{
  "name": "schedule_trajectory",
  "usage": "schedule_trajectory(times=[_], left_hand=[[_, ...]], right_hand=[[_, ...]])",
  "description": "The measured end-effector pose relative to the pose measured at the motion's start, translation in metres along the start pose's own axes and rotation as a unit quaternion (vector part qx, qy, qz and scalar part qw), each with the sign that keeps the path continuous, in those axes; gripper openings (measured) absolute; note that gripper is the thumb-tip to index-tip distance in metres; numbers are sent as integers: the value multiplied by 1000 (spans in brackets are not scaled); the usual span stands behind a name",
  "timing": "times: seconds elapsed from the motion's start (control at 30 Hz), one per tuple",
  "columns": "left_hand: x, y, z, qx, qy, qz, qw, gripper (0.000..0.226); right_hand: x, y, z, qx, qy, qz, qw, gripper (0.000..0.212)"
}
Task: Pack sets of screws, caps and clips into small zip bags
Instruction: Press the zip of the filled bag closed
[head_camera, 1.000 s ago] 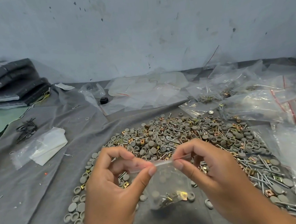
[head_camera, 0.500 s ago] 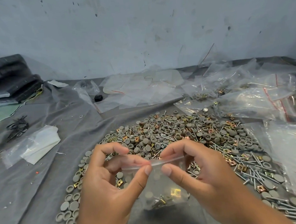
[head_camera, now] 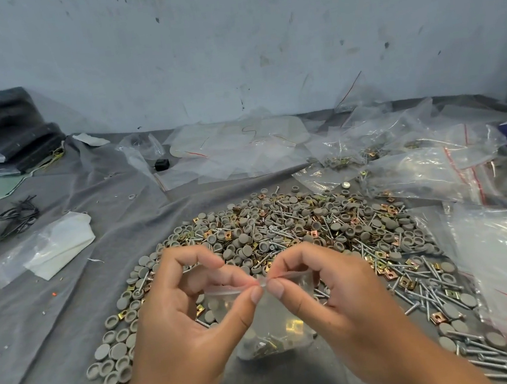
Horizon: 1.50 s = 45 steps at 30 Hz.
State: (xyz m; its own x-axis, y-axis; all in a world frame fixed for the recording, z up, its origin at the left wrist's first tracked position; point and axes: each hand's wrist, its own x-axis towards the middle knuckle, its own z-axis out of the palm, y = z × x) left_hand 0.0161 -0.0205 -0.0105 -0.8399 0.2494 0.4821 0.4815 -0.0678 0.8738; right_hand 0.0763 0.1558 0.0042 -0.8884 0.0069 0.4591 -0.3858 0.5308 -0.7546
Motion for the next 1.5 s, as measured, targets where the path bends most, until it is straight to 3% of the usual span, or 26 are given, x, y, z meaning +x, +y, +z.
schedule_trajectory(times=[0.3,0.5,0.67,0.97,1.13,1.33,1.5], left_hand=[[2,1,-1,-14,-2,-21,1000,52],[2,0,0,-13,-12,-24,1000,51],[2,2,1,-36,-7,-47,998,53],[7,4,-3,-21,59,-46,997,35],[5,0,-4,3,66,-31,997,51],[5,3,-1,-31,47,-29,998,50],[5,0,-6,9,44,-33,998,54]], right_hand=[[1,-1,-3,-13,-8,-22,1000,14],[1,-1,-3,-54,-4,-31,998,11],[1,1,-5,-23,1,-5,1000,3],[3,7,-20,18,19,45,999,7],[4,11,-24,-22,6,55,998,12],[3,13,-26,40,0,89,995,14],[3,7,-27,8,-10,63,998,9]])
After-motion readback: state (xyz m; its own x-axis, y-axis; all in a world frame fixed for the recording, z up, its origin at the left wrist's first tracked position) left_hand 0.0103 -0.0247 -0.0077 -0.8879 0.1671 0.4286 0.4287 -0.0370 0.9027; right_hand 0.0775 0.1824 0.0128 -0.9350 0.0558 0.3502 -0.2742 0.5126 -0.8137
